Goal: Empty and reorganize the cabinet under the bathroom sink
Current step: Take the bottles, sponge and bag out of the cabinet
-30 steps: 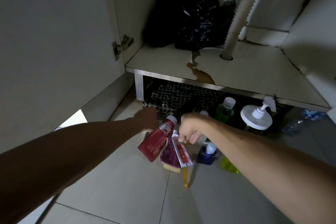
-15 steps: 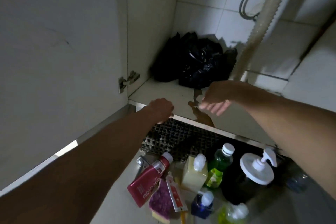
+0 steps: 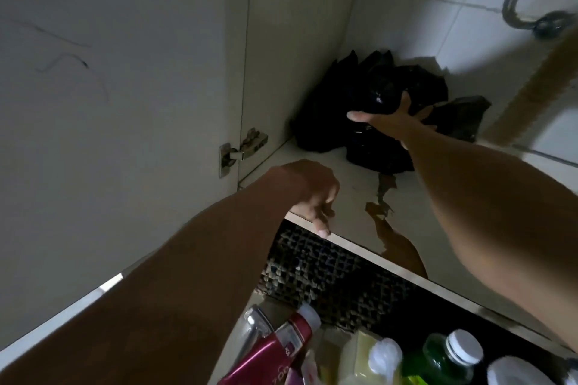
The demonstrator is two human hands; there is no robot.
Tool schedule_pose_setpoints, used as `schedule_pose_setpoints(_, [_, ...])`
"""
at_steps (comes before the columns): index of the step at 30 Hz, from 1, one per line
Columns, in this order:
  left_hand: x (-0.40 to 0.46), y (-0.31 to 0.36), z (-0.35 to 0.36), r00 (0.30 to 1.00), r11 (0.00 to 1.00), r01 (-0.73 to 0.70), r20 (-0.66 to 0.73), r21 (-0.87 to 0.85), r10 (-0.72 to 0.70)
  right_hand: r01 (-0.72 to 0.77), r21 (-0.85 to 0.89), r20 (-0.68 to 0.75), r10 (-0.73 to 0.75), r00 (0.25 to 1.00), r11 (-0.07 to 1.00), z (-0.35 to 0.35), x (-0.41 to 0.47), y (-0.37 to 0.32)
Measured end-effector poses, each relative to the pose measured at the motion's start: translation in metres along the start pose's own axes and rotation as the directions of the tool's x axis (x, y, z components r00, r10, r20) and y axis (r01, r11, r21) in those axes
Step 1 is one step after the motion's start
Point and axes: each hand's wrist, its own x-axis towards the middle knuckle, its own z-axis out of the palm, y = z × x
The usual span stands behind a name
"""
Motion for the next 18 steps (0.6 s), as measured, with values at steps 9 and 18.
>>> schedule_pose_setpoints(9, [0.008, -0.011, 0.002, 0.999, 0.998, 0.003, -0.039, -0.055, -0.005, 0.108, -0.263, 0.093, -0.086, 0.992, 0.959, 0.094, 0.11, -0.029])
schedule_pose_setpoints(18, [0.006, -0.008, 0.007, 0.997, 0.997, 0.074, -0.014, -0.003, -0.074, 0.362, -0.054, -0.078, -0.366, 0.927, 0.931, 0.096, 0.104, -0.024])
